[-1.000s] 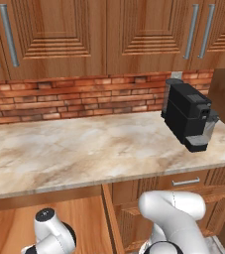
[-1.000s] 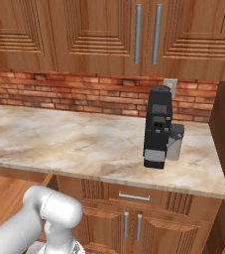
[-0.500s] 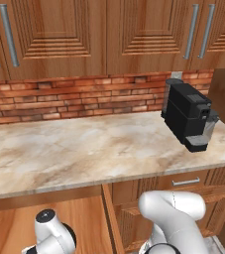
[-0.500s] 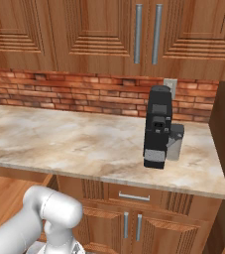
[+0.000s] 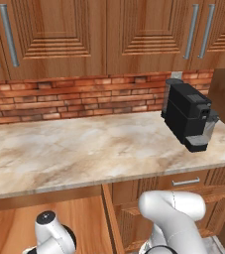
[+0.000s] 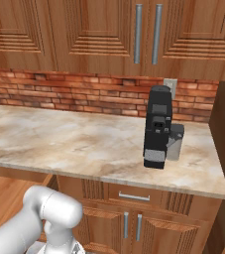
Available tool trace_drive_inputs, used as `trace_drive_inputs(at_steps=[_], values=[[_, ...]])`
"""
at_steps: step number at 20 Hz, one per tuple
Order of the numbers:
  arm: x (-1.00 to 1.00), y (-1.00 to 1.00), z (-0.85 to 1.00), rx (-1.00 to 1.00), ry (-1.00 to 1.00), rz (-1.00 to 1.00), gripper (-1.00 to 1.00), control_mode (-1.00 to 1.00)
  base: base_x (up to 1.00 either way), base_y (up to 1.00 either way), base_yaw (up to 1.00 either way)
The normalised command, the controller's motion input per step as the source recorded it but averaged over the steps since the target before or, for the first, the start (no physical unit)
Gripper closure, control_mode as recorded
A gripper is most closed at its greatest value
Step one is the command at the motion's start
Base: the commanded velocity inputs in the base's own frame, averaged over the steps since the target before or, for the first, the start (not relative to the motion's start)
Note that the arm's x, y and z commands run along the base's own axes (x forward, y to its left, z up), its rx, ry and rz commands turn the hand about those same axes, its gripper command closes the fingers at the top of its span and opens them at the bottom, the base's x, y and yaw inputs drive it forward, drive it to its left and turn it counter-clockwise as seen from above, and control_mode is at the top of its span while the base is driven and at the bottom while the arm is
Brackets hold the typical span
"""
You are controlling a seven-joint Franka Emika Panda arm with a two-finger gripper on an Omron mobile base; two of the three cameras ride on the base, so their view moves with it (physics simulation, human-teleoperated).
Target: Take the pizza cutter from the drawer on the left and place it on the dining counter for cutting.
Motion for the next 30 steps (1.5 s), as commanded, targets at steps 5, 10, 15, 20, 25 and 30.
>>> trace_drive_inputs(at_steps=[5, 10, 15, 20, 25, 30], values=[[0.00, 0.00, -0.24, 0.00, 0.00, 0.00, -1.00, -1.00, 0.00, 0.00, 0.00], [0.00, 0.00, -0.27, 0.00, 0.00, 0.00, -1.00, -1.00, 0.00, 0.00, 0.00], [0.00, 0.00, -0.17, 0.00, 0.00, 0.00, -1.00, -1.00, 0.00, 0.00, 0.00], [0.00, 0.00, -0.04, 0.00, 0.00, 0.00, -1.00, -1.00, 0.00, 0.00, 0.00], [0.00, 0.00, 0.00, 0.00, 0.00, 0.00, -1.00, -1.00, 0.00, 0.00, 0.00], [0.00, 0.00, 0.00, 0.00, 0.00, 0.00, -1.00, -1.00, 0.00, 0.00, 0.00]])
